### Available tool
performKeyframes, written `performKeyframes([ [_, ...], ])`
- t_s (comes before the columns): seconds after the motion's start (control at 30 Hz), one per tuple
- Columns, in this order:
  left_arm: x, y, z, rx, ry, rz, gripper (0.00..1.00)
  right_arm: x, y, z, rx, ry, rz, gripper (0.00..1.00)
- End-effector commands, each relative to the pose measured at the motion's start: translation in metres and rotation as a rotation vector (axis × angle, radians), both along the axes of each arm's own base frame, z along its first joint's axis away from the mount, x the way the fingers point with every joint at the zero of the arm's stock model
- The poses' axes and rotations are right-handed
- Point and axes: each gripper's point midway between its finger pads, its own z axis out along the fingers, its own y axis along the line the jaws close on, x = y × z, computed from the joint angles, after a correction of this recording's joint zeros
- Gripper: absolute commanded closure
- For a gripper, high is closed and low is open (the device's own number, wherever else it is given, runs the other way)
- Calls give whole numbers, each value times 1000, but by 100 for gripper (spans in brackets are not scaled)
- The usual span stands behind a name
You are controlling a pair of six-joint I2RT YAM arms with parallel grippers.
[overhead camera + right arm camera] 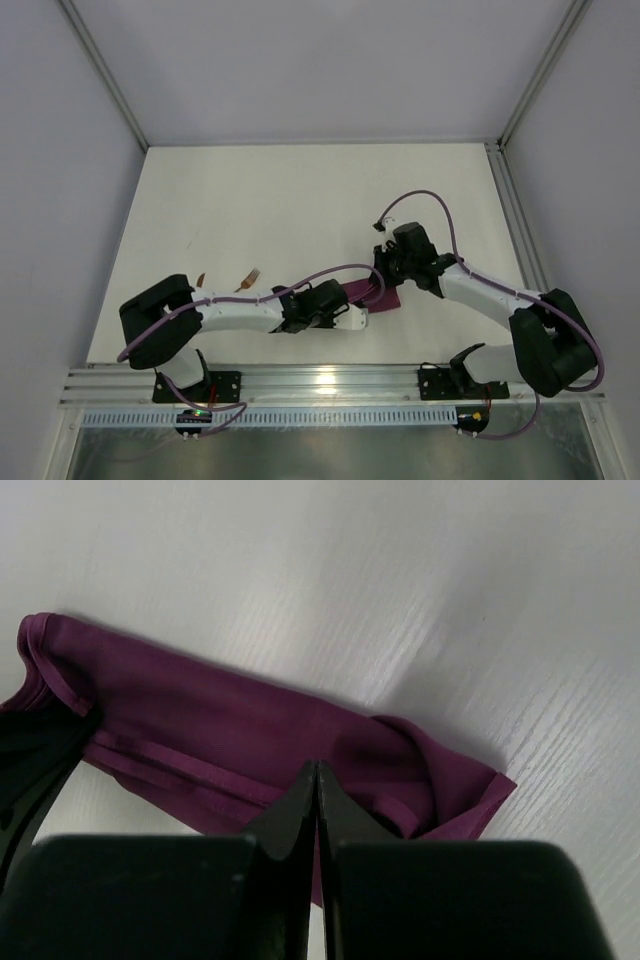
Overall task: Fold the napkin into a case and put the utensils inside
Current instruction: Fold the 2/3-rectangle-folded napkin at the center of the board.
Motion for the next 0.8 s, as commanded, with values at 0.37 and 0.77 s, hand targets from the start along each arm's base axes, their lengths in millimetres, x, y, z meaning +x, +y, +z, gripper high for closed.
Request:
performKeyframes([
  [0.37, 8, -12, 17, -74, 8, 49, 100, -33, -34, -26, -28, 68, -196, 97],
  [0.77, 3, -12, 13, -71, 35, 26, 100, -18, -30, 46, 126, -67, -302, 58],
])
